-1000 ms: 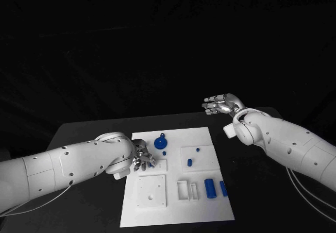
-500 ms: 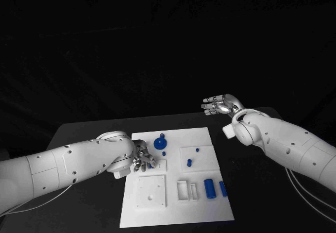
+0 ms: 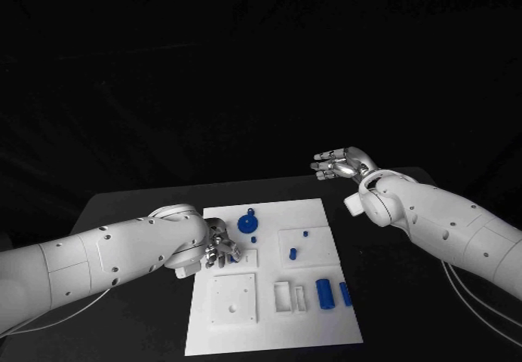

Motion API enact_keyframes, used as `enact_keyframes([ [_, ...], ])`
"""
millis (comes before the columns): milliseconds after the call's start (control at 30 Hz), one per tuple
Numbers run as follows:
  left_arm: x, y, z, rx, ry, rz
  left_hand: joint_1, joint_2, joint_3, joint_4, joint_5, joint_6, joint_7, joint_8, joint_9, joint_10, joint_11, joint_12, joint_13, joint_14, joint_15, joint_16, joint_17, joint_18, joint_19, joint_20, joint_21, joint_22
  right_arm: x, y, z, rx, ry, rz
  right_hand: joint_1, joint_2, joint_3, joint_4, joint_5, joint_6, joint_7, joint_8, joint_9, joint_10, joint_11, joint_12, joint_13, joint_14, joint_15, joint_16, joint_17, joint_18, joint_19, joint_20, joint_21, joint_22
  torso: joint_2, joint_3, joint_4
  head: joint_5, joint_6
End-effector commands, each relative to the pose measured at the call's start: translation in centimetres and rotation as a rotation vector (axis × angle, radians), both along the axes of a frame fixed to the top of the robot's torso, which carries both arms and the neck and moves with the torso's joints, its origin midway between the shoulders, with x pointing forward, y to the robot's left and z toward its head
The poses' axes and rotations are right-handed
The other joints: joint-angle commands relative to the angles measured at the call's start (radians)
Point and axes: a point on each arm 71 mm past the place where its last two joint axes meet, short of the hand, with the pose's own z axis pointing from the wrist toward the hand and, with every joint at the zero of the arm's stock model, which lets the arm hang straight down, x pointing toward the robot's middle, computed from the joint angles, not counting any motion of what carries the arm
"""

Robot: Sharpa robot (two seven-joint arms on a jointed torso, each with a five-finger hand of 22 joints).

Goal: Assemble the parts on the task board

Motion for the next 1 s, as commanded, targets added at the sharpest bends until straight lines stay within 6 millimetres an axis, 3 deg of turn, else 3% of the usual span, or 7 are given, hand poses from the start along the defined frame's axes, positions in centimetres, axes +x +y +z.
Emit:
enact_keyframes([
  [33, -0.03, -0.14, -0.03, 0.013, 0.010, -0.015, 0.010, 0.004, 0.151, -0.151, 0.000, 0.104, -0.093, 0.004, 0.002, 0.038, -0.004, 0.006, 0.000, 0.000, -0.001, 0.004, -0.001, 0.005, -0.009, 0.001, 0.005, 0.020, -0.03, 0.16, 0.01, -0.006, -0.001, 0.016, 0.000, -0.006, 0.004, 0.000, -0.004, -0.006, 0.002, -0.003, -0.001, -0.006, -0.001, -0.004, -0.001, -0.007, -0.001, -0.005, -0.002, 0.011, -0.009, -0.001, 0.005, -0.001, 0.000, -0.0003, -0.0003, 0.000, -0.002],
  [1000, 0.21, -0.02, -0.19, 0.034, 0.027, -0.019, 0.009, 0.006, 0.151, -0.150, 0.000, 0.104, -0.093, 0.004, 0.002, 0.037, -0.004, 0.006, 0.001, 0.000, -0.001, 0.005, -0.002, 0.004, -0.010, 0.000, 0.006, 0.020, -0.06, 0.29, -0.25, -0.006, 0.003, 0.020, 0.002, -0.005, 0.006, -0.002, -0.005, -0.007, 0.002, -0.003, -0.001, -0.007, 0.000, -0.004, -0.001, -0.007, -0.001, -0.005, -0.002, 0.011, -0.010, 0.000, 0.004, -0.001, 0.000, 0.0001, -0.0006, 0.004, -0.004],
])
